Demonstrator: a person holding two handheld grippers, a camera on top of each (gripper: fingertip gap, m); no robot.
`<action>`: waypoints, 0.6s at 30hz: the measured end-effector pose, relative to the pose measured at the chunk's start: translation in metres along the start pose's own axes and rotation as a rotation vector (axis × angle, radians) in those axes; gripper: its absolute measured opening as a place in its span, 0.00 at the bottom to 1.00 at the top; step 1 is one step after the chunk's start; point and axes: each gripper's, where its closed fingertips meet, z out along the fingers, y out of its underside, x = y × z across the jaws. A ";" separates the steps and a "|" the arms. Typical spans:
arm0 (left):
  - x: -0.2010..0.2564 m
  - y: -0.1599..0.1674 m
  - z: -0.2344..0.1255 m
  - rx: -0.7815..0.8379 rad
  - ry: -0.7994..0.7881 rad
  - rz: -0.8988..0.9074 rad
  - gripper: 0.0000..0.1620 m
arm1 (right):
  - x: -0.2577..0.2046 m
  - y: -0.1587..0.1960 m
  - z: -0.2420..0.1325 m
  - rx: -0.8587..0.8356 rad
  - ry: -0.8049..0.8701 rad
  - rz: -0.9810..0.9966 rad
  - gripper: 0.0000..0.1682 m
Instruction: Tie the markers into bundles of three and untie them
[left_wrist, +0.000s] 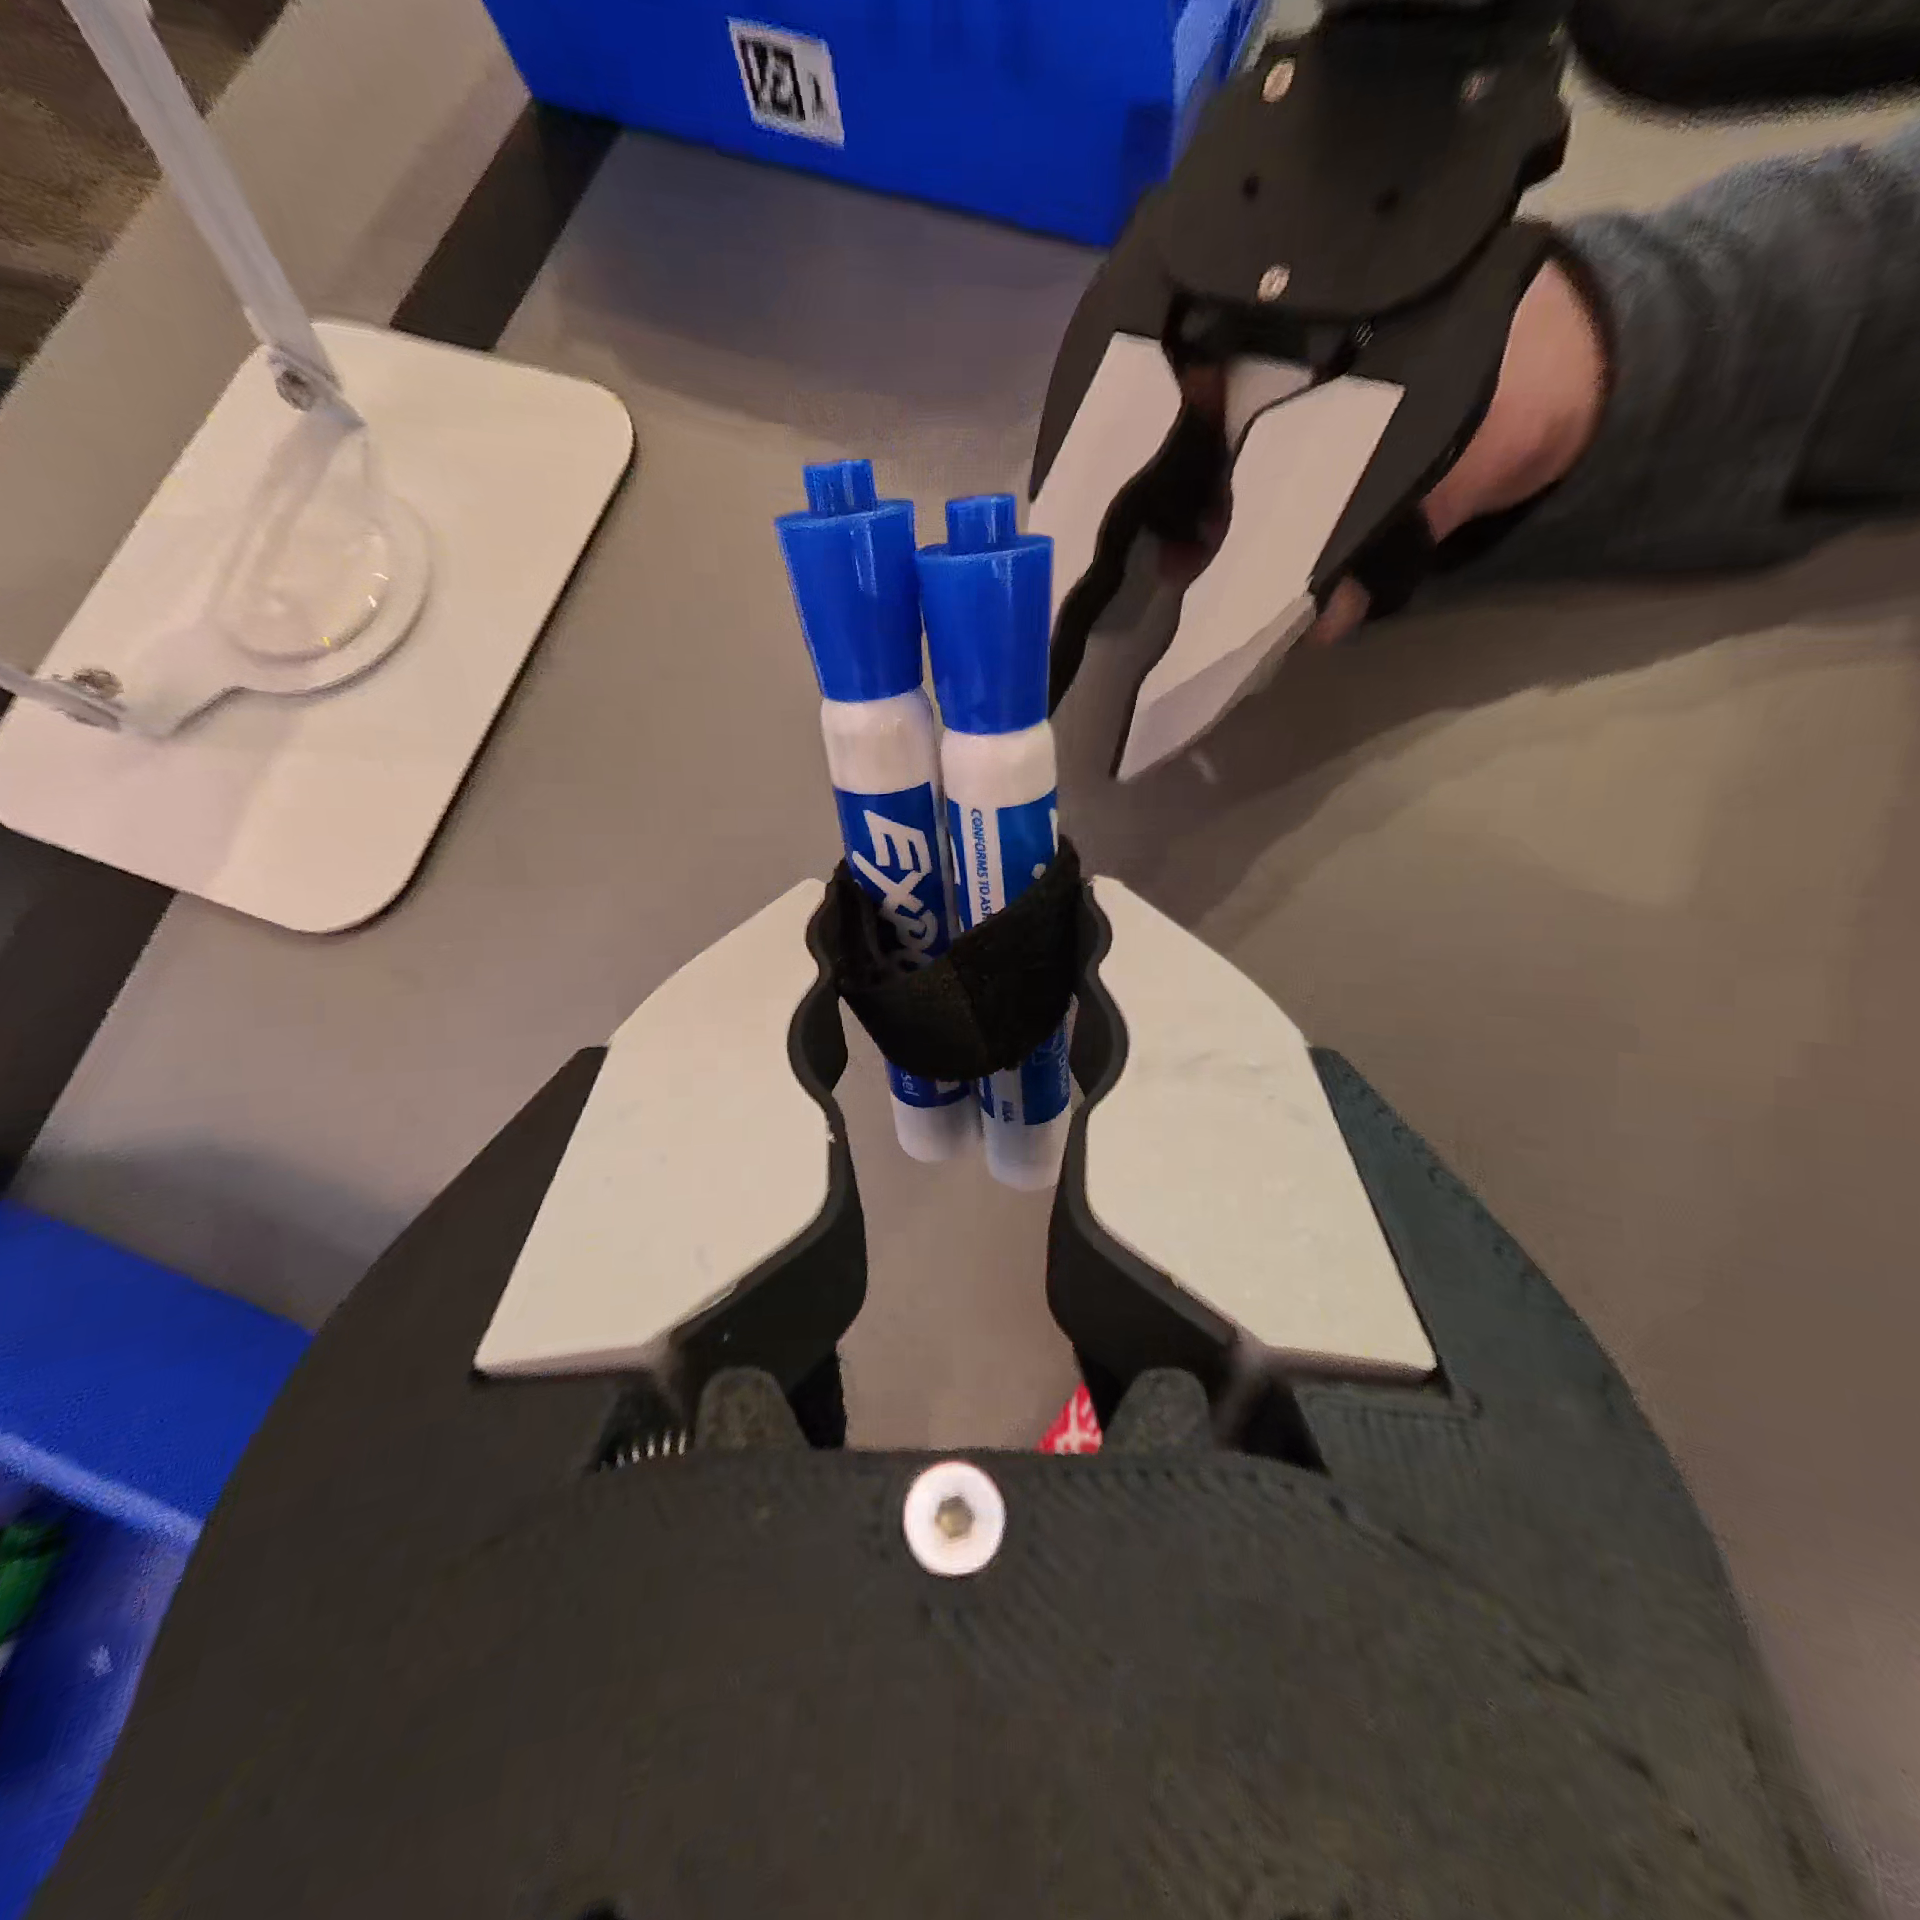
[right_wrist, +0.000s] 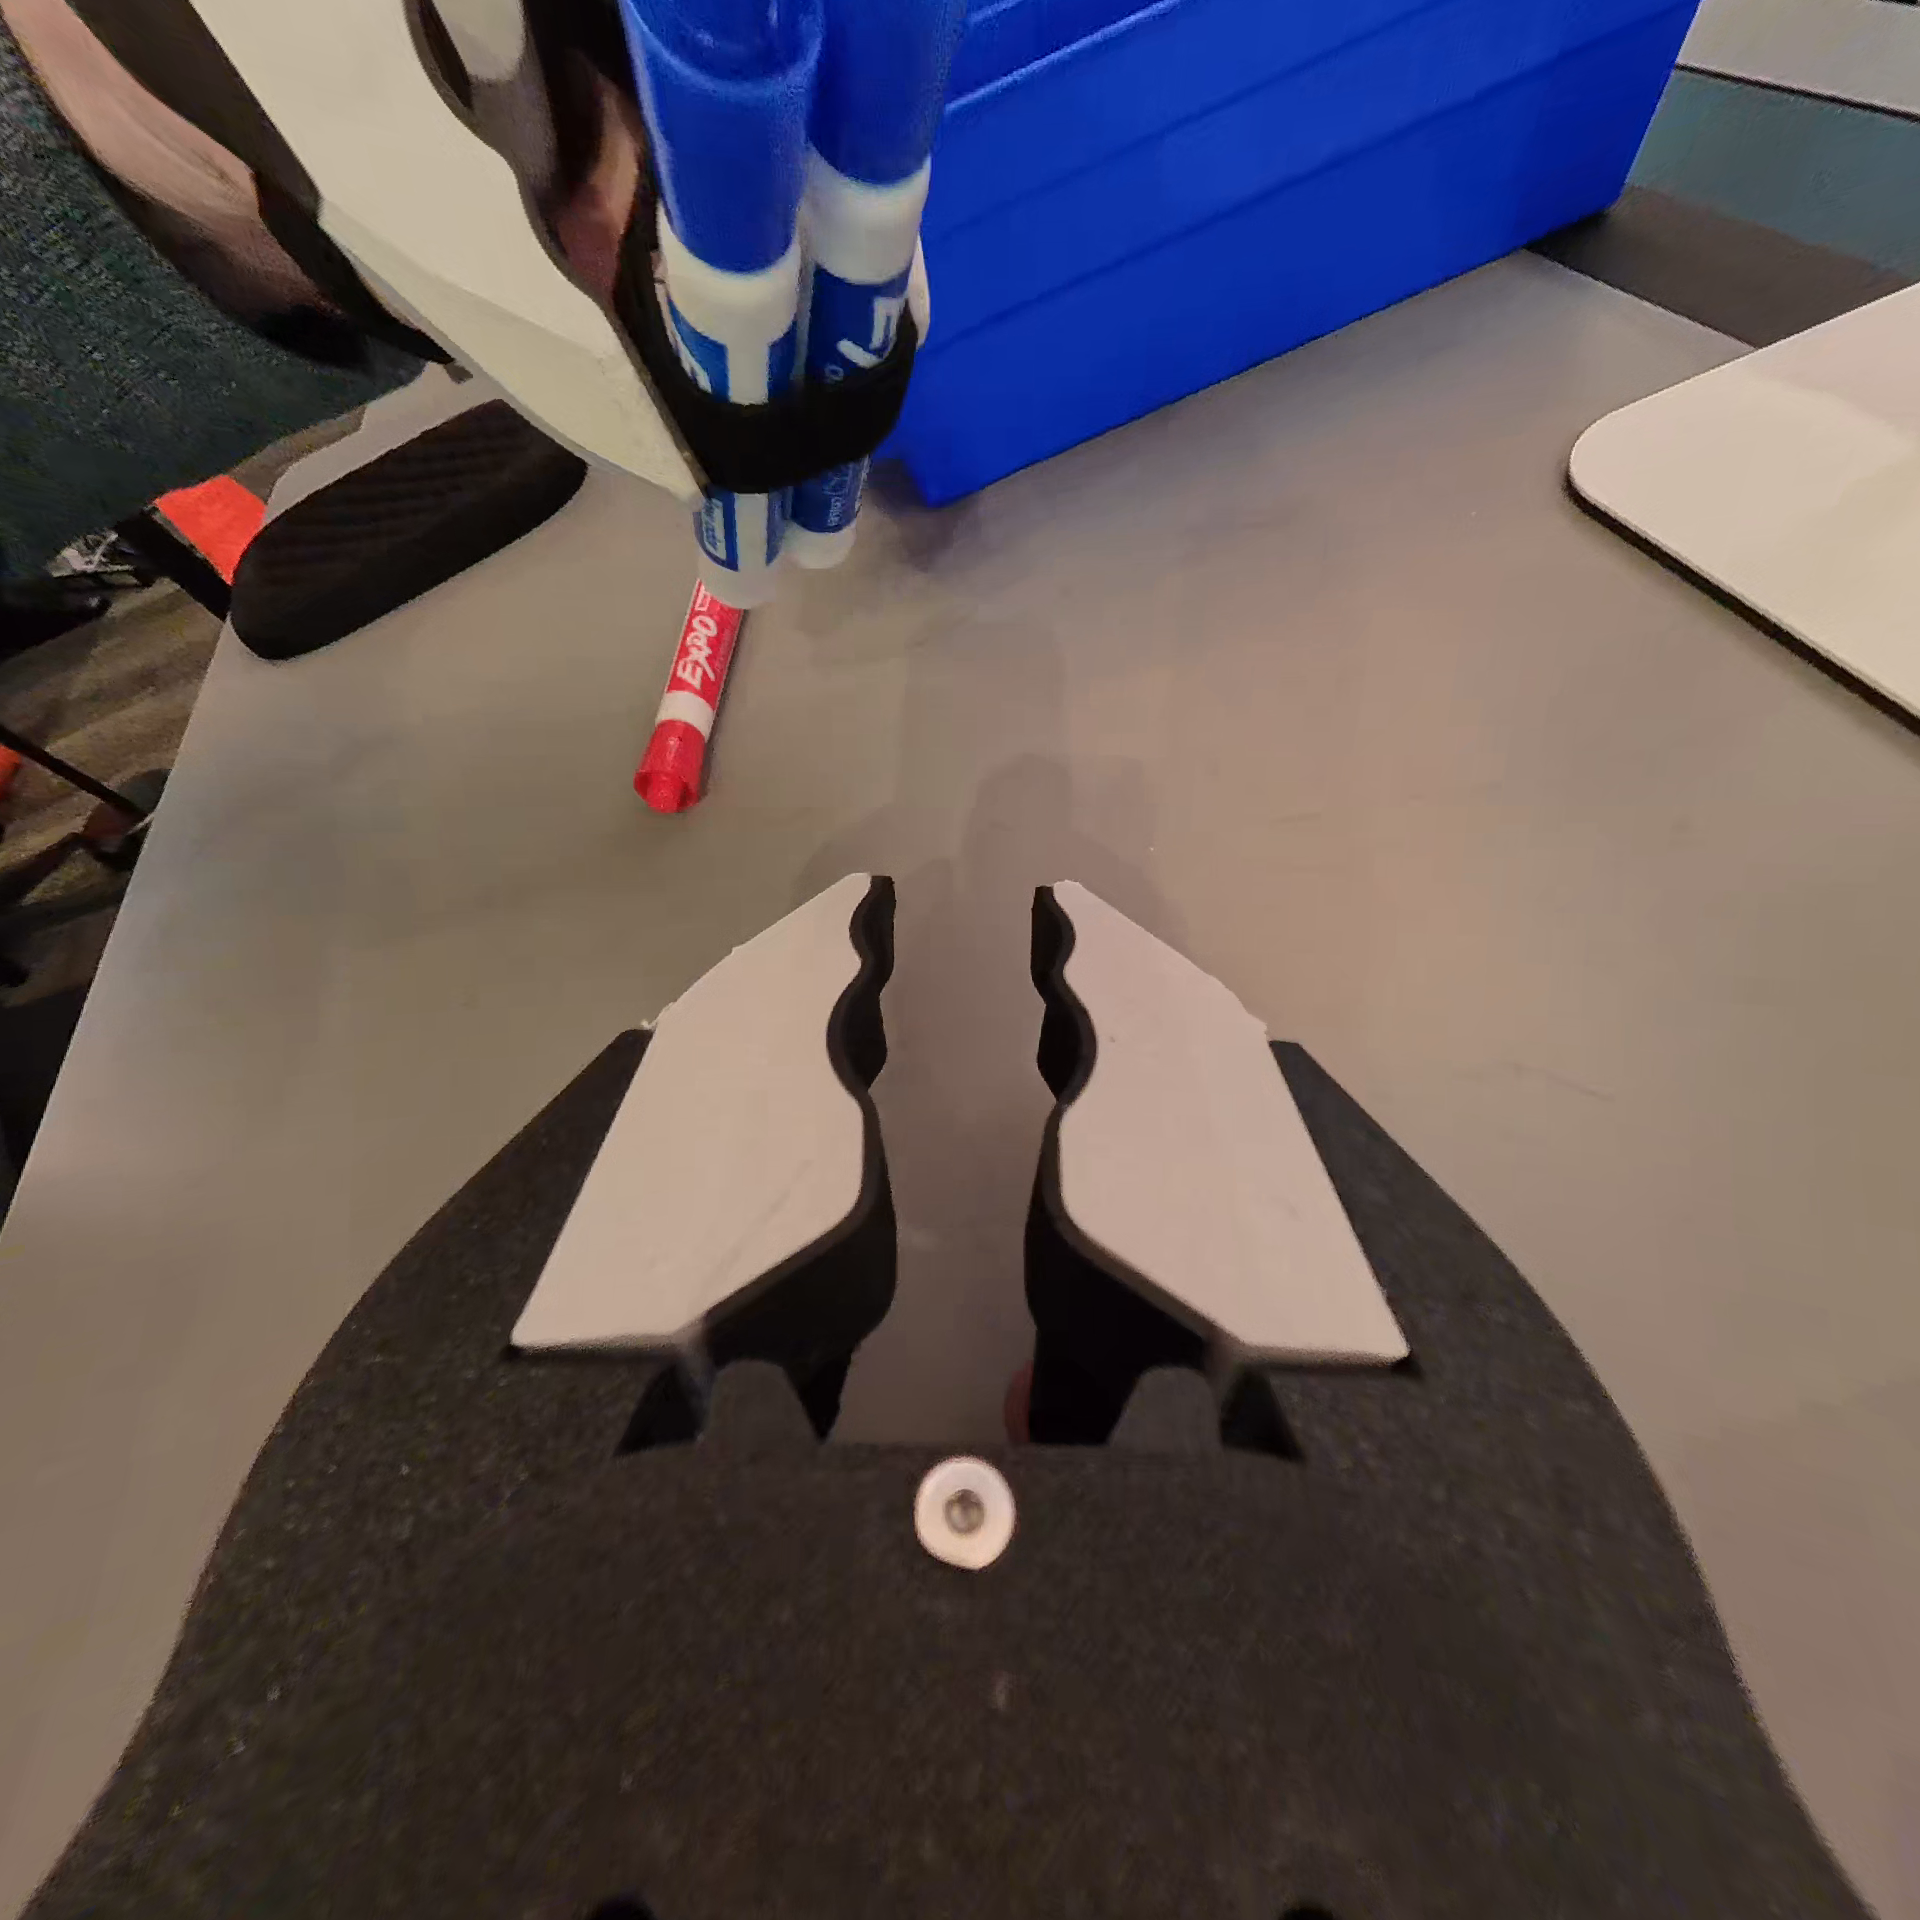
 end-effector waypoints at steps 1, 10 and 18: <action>0.001 0.004 -0.003 -0.018 0.015 0.001 0.25 | 0.000 0.000 0.000 -0.001 -0.002 0.001 0.15; 0.015 0.076 -0.041 -0.311 0.030 0.243 0.26 | -0.001 0.003 0.005 -0.036 -0.002 -0.020 0.15; 0.013 0.130 -0.024 -0.614 0.062 0.454 0.26 | -0.002 0.005 0.006 -0.052 0.001 -0.032 0.15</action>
